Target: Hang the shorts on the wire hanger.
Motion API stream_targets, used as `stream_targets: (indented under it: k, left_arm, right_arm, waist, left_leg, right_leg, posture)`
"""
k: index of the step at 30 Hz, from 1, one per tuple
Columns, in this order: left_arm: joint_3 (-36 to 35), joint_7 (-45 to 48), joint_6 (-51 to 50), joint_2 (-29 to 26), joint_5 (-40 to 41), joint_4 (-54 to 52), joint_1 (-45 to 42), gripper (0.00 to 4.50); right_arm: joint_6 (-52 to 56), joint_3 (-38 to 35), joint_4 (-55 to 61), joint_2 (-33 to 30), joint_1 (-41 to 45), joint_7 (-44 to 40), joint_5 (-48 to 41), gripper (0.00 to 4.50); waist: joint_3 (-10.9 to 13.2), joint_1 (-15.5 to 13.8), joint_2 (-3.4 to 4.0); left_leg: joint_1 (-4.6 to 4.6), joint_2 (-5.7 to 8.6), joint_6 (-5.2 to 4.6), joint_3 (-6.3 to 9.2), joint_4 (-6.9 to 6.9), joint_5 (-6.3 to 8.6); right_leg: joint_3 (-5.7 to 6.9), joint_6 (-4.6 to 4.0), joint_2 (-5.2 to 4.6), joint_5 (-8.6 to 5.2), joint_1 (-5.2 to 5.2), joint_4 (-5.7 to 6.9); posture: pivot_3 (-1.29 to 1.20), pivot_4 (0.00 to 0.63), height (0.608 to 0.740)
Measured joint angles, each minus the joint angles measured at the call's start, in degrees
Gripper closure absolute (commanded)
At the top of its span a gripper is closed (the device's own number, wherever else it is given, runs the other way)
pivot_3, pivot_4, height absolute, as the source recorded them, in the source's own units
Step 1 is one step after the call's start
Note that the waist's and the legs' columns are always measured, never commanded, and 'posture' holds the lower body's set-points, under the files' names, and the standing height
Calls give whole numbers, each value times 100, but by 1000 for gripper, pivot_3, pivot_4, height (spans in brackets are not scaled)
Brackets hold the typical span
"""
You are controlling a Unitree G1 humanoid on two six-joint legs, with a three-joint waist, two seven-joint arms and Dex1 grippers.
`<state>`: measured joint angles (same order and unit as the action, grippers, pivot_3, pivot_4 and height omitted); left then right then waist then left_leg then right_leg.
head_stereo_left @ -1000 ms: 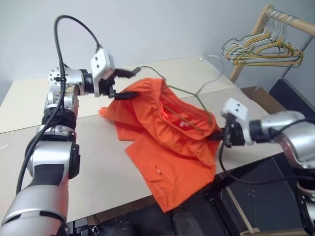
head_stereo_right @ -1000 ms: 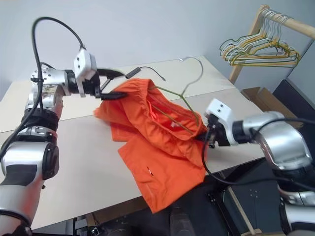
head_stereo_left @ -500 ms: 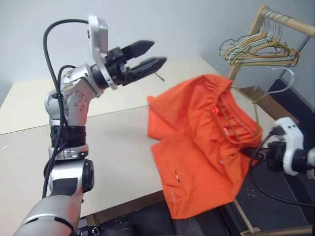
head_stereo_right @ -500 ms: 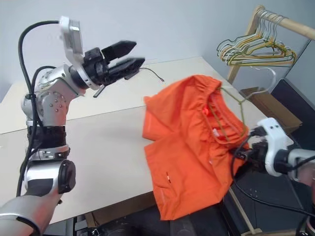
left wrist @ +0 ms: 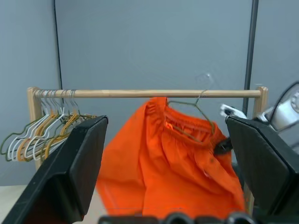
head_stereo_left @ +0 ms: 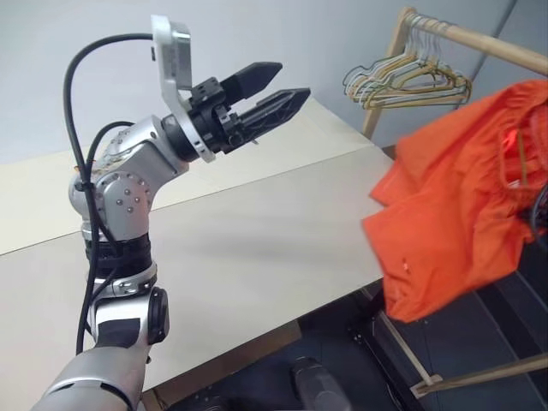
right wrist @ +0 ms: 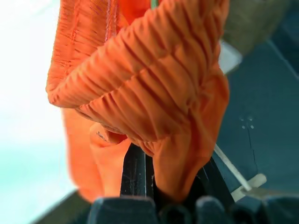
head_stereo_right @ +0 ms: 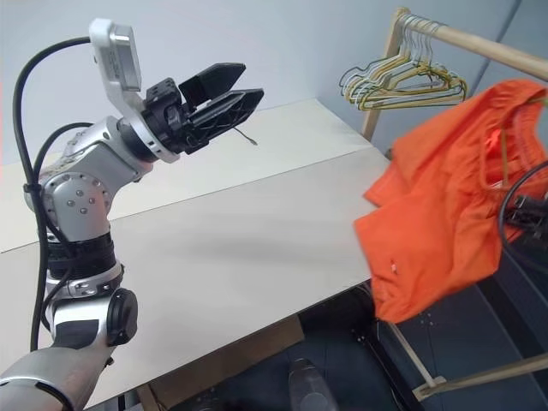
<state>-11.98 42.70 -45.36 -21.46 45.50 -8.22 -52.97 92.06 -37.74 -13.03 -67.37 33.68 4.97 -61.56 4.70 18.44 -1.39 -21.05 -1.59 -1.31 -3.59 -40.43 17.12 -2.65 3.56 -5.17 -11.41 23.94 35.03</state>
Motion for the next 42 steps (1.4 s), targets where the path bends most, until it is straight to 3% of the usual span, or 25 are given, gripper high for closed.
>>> stream_targets:
  k: [7, 13, 21, 25, 34, 35, 42]
  left_arm:
    - [54, -178, 31, 88, 102, 9, -94, 137]
    - [181, -242, 50, 149, 167, 6, -188, 137]
    - [245, -274, 67, 70, 166, -72, -184, 137]
    - [266, -286, 66, 21, 178, -210, -156, 94]
    - [319, -288, 65, -107, 183, -234, -98, 94]
    - [319, -293, 65, -119, 183, -234, -98, 94]
    - [324, -310, 64, -162, 187, -238, -90, 94]
  right_arm:
    - [0, 464, -1890, -120, 1413, 969, 243, 4500]
    - [-3, 379, -3064, -108, 2339, 1334, 916, 4500]
    - [-676, 49, -3846, 18, 2583, 1472, 2227, 4500]
    - [-773, 60, -3805, 135, 2510, 1297, 2557, 3461]
    - [-781, 246, -2451, 545, 2133, 1019, 3219, 184]
    - [-811, 259, -2222, 612, 2094, 1019, 3324, 17]
    - [-1775, 526, -342, 1245, 1413, 1262, 4177, 17]
  waist:
    - [33, -34, 3]
    - [55, -34, 6]
    - [59, -34, 6]
    - [60, -36, 4]
    - [79, -51, 30]
    - [80, -48, 30]
    - [81, -55, 31]
  left_leg:
    - [-4, 4, 0, -8, 14, 0]
    - [-4, 6, 0, -14, 21, 0]
    - [-2, 8, 0, -19, 24, 0]
    - [-2, 8, 0, -18, 25, 0]
    - [1, 21, 1, -15, 31, -1]
    - [1, 21, 1, -16, 31, -1]
    - [4, 32, 1, -12, 31, -1]
  right_leg:
    - [-8, 14, -1, 6, 10, -5]
    - [-14, 18, -2, 6, 14, -8]
    - [-20, 25, -2, 7, 16, -9]
    - [-20, 29, -1, 8, 15, -10]
    - [-33, 38, -3, 10, 19, -8]
    - [-35, 39, -2, 11, 20, -8]
    - [-48, 48, -4, 13, 23, -3]
  posture:
    - [-327, 88, 740]
    - [-319, 84, 740]
    - [-294, 81, 740]
    - [-285, 82, 740]
    - [-274, 85, 740]
    - [-273, 85, 740]
    - [-273, 83, 740]
